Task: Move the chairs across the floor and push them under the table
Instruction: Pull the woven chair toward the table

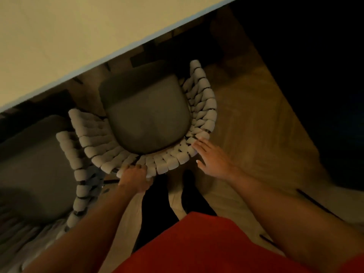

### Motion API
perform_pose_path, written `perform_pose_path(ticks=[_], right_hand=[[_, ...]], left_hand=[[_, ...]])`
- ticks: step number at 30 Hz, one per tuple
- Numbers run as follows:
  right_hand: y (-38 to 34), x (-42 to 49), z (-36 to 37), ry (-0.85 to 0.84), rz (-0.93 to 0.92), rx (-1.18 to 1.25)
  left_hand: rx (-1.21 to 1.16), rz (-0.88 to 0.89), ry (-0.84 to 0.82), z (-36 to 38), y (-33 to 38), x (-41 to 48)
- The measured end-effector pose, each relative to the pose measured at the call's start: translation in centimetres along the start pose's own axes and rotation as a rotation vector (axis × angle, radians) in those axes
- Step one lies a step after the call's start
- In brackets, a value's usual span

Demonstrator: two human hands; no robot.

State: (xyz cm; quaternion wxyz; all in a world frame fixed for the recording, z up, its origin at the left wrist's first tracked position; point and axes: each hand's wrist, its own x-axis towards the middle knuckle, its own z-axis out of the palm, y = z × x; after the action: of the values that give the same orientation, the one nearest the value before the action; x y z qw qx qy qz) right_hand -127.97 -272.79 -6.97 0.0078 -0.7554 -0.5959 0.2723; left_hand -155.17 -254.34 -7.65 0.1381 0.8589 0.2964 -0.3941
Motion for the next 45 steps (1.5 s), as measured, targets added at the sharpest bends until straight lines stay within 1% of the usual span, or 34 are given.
perform_pose_path(ticks=[3, 5, 7, 8, 11, 13, 15, 20, 23, 25, 30, 33, 37, 39, 43, 45], right_hand=[[-2.2, -4.8, -0.1, -0.073, 0.285, 0.318], [-3.2, -8.2, -0.3, -0.100, 0.501, 0.480], [-3.9, -11.2, 0.1, -0.138, 0.679, 0.600], [-4.4, -12.6, 0.3, -0.129, 0.749, 0.632], [-4.7, -17.0, 2.2, -0.012, 0.963, 0.770], [-5.1, -20.0, 3.7, 0.103, 1.070, 0.880], [-5.4, -22.6, 4.8, 0.201, 1.168, 0.921], [-4.7, -28.3, 7.7, 0.368, 1.364, 1.028], [-3.4, -32.2, 9.7, 0.448, 1.483, 1.163], [-1.9, -34.7, 11.1, 0.516, 1.560, 1.233], [2.5, -41.2, 13.6, 0.624, 1.667, 1.393], [5.4, -45.0, 14.6, 0.695, 1.706, 1.406], [8.1, -49.9, 14.4, 0.789, 1.754, 1.344], [9.0, -52.2, 14.3, 0.854, 1.775, 1.330], [11.0, -55.6, 15.1, 0.913, 1.813, 1.346], [11.9, -56.8, 15.6, 0.939, 1.829, 1.340]], left_hand=[[0.011, 0.050, -0.147, -2.8, 0.3, -1.0], [0.079, 0.141, -0.219, -5.3, 0.7, -1.3], [0.134, 0.226, -0.225, -7.8, 1.6, -0.9], [0.155, 0.272, -0.221, -8.8, 2.2, -0.4], [0.229, 0.400, -0.221, -11.6, 5.3, 0.7], [0.298, 0.504, -0.209, -13.4, 8.8, 0.5], [0.388, 0.608, -0.213, -14.5, 12.7, 0.2], [0.545, 0.757, -0.239, -15.0, 22.6, -0.1], [0.630, 0.794, -0.262, -15.0, 29.5, -1.1], [0.696, 0.835, -0.242, -14.9, 34.6, -1.5], [0.791, 0.874, -0.237, -14.4, 47.0, -2.8], [0.811, 0.948, -0.240, -14.3, 54.2, -4.9], [0.883, 1.059, -0.237, -13.0, 62.8, -6.7], [0.937, 1.108, -0.259, -12.0, 66.6, -7.7], [1.014, 1.183, -0.318, -10.3, 73.1, -9.4], [1.094, 1.230, -0.333, -9.6, 76.1, -9.3]])
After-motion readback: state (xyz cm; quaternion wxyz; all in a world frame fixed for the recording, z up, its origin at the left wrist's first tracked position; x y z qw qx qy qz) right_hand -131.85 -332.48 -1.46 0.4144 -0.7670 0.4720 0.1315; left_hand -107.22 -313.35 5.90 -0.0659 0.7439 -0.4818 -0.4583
